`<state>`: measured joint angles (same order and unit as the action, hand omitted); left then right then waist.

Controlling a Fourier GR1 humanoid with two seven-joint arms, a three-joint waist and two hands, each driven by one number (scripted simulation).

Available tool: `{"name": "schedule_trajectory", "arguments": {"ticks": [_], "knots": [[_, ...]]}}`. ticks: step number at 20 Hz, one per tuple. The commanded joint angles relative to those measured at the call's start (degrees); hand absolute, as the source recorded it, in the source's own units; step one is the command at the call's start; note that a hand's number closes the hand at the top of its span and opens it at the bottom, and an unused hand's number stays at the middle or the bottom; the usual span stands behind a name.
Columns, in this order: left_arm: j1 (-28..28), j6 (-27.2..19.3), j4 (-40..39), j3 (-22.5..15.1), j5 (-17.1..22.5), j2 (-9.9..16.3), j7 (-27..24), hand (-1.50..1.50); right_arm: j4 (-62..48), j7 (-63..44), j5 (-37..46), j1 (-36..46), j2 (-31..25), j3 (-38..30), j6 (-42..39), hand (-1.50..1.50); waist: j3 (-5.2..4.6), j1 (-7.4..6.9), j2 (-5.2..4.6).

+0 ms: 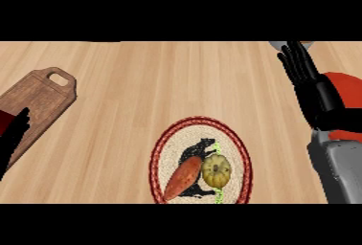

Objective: Pick the sweet potato from the placemat and place it in the bowl

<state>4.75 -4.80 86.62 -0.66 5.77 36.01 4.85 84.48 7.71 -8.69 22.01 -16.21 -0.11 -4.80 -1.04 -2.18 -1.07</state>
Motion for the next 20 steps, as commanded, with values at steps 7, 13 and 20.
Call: {"name": "schedule_trajectory", "arguments": {"ticks": [7,13,20], "knots": [[-7.84,-6.37,4.82,1.47,0.71,-6.53,-1.04,0.0,-4.05,4.75,9.28,-15.83,-1.62,-1.81,8.56,1.5,0.17,8.46,1.31],[-13.59,-10.29,4.59,-3.15,-3.4,-11.97,2.48,0.0,2.18,30.4,0.15,-35.6,12.1,2.45,2.39,-1.5,1.09,3.8,1.18],[-15.69,-12.16,7.41,-6.17,-6.8,-14.18,6.7,0.0,16.2,15.95,17.62,-39.19,5.12,11.49,9.57,-1.5,0.96,2.71,1.23]]}}
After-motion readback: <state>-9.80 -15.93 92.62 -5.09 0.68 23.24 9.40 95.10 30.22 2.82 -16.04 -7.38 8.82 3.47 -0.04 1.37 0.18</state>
